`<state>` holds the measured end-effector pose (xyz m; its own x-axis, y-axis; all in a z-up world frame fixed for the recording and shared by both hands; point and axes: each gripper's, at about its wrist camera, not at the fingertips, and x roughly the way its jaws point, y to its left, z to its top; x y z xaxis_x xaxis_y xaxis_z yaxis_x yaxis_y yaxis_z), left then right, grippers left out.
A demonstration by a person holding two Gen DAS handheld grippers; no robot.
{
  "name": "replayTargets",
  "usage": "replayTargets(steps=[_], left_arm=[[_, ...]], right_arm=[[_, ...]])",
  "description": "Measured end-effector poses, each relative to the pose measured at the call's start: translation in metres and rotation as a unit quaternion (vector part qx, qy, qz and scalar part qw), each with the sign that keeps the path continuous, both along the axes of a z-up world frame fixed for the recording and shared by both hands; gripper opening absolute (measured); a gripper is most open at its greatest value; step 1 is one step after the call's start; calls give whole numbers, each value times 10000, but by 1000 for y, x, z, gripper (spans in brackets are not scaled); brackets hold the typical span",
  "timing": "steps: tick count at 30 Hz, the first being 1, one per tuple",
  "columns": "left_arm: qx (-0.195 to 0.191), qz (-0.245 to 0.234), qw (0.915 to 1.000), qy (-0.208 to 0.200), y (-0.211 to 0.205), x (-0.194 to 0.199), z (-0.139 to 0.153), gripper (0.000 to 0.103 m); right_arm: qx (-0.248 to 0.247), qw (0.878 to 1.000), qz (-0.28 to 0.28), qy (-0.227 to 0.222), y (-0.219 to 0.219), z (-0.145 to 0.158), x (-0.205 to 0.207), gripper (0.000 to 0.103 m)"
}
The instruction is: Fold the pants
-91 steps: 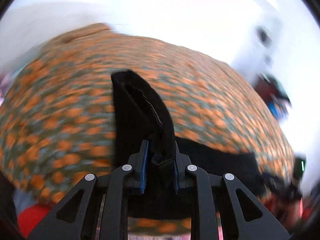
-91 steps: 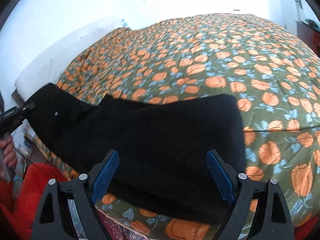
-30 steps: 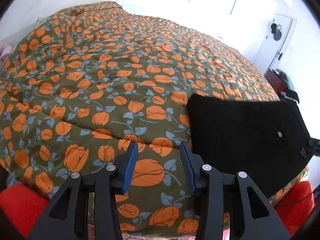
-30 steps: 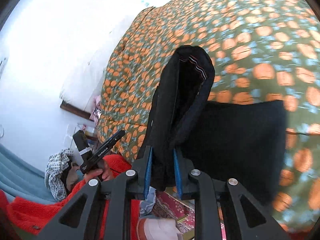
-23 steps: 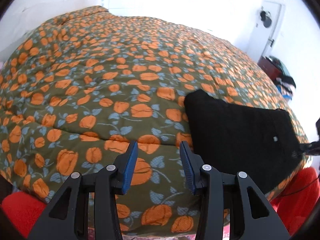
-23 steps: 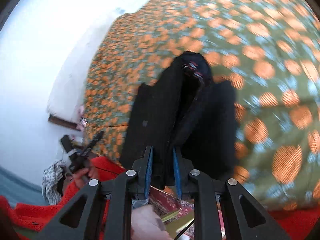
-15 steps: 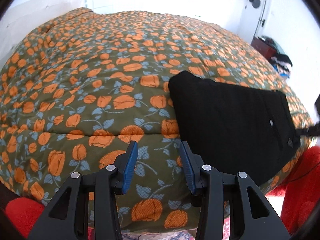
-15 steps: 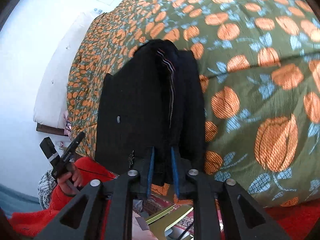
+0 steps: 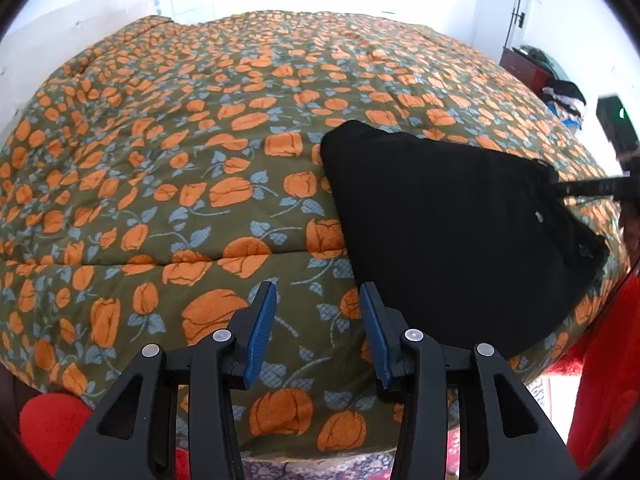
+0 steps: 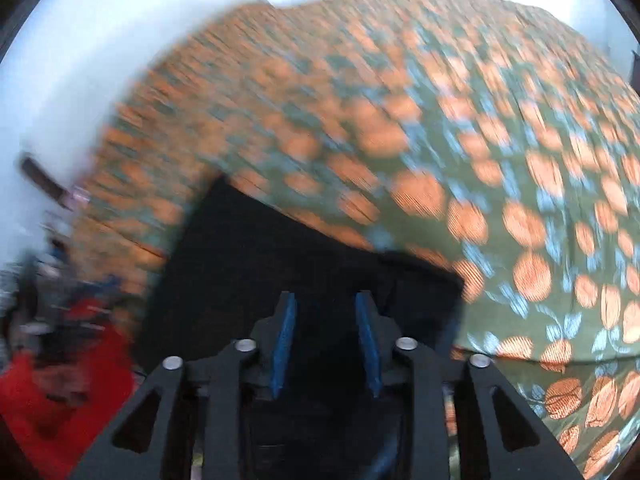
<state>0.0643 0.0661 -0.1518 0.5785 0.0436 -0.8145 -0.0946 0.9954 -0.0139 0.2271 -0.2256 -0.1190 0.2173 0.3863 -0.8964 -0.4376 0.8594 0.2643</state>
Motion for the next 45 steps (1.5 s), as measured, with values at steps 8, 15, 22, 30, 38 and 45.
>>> replayTargets(steps=[8,15,22,30,38,45], left_arm=[[402,199,9986,294,-9,5,-3,47],[508,244,9970,534,-12,8,-12,47],[298,314,9975,558,-2,8,-12,69],[-1935,90,9769,904,29,37,-32,81],[-2227,-448,9644,1356,-6,67,-51,80],[-1683,-709,9799,808,-30,67,14,22]], right_arm=[[277,9945,550,-844,1,71,-91,60],[-282,9976,386,-509,-9,17,-136,62],[629,9977,-80,-226,-31,36,-119,64],[2109,9574,-1569,1195,-122,-3,-53,81],[1699,9641,-903,1831,-74,-42,-34,81],[1479,9801,-310,1287,-39,-2,-44,33]])
